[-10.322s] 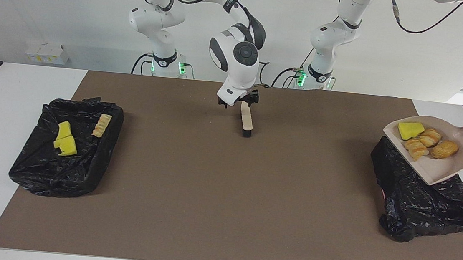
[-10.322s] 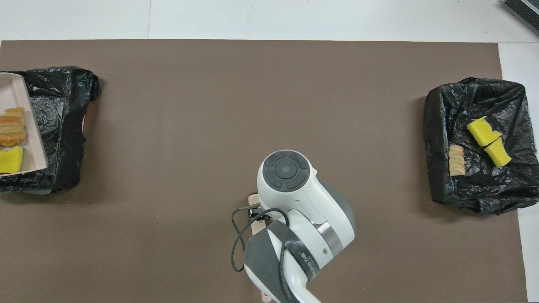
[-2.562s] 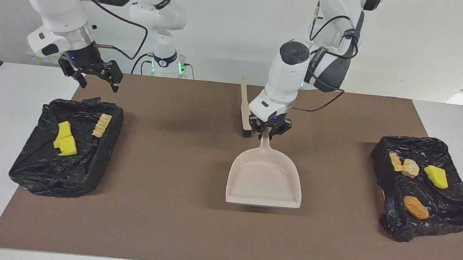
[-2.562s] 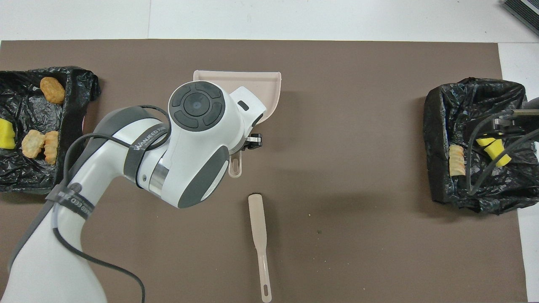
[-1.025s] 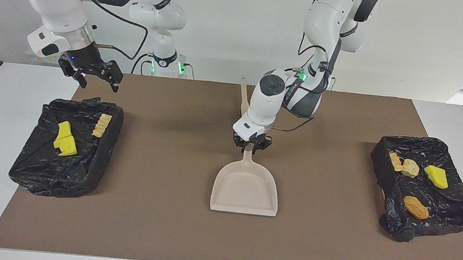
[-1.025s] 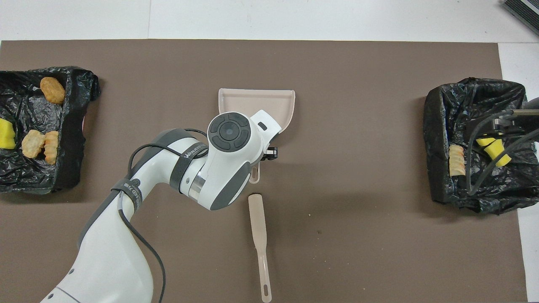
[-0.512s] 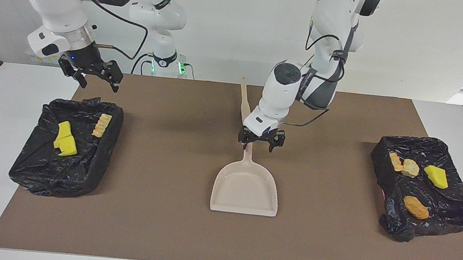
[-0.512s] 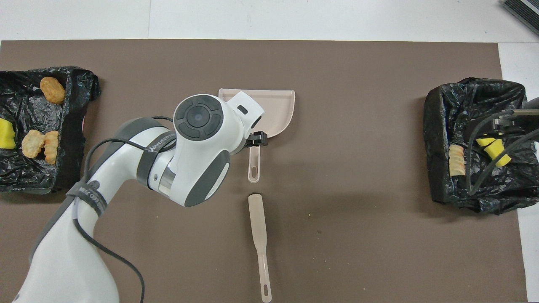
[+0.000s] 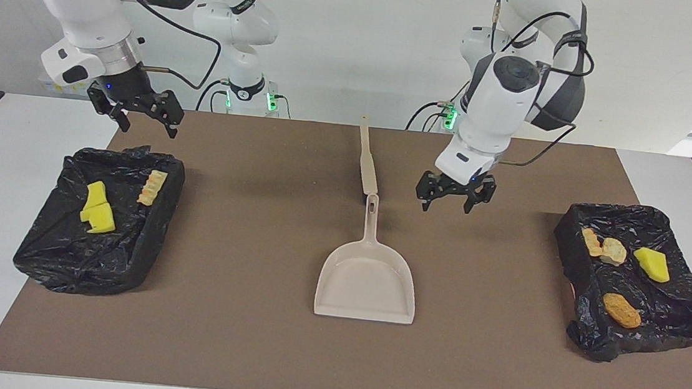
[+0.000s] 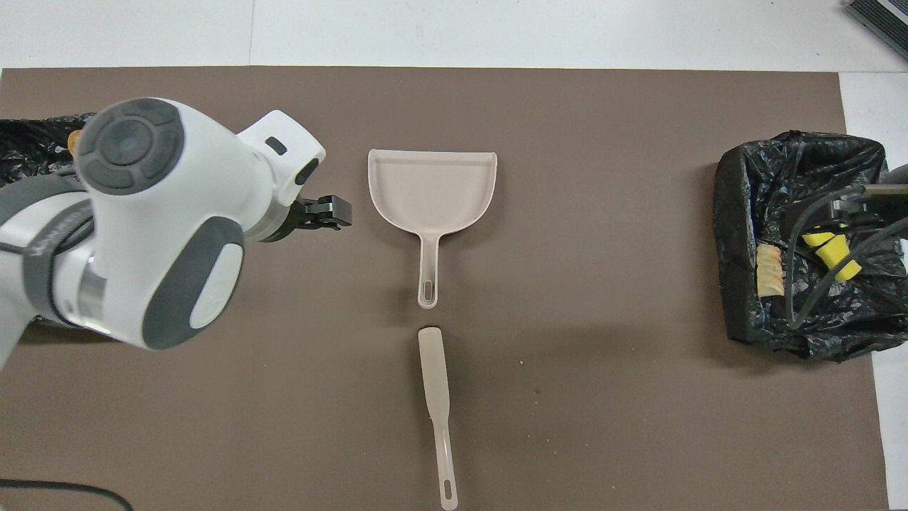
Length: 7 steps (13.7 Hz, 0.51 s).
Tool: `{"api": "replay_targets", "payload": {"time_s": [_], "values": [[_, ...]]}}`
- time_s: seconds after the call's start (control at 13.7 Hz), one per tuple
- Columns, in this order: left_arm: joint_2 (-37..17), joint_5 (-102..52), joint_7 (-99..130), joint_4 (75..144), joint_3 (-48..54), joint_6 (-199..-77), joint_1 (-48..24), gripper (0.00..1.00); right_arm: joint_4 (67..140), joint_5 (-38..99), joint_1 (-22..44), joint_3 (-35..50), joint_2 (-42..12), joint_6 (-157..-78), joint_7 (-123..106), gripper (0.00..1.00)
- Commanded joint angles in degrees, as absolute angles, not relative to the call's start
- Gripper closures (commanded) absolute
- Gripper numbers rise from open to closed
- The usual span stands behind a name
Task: Sweep and dump trash in bin
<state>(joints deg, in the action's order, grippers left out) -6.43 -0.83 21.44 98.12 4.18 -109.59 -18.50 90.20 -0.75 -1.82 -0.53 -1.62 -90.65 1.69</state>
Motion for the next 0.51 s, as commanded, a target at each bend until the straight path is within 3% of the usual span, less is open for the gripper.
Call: {"api": "replay_targets", "payload": {"time_s": [0.0,0.44], "values": [[-2.2,-0.4,14.4,97.9,4.5,-105.4,-14.9,0.00,91.4,0.1,-2.1,-0.4,-0.6,-91.1,2.2,0.00],[0.7,-0.2,4.2,89.4,-2.9,-94.1,-12.9,0.00,91.5,0.1,-2.1,-0.4,-0.6,-91.1,2.2,0.00]]}}
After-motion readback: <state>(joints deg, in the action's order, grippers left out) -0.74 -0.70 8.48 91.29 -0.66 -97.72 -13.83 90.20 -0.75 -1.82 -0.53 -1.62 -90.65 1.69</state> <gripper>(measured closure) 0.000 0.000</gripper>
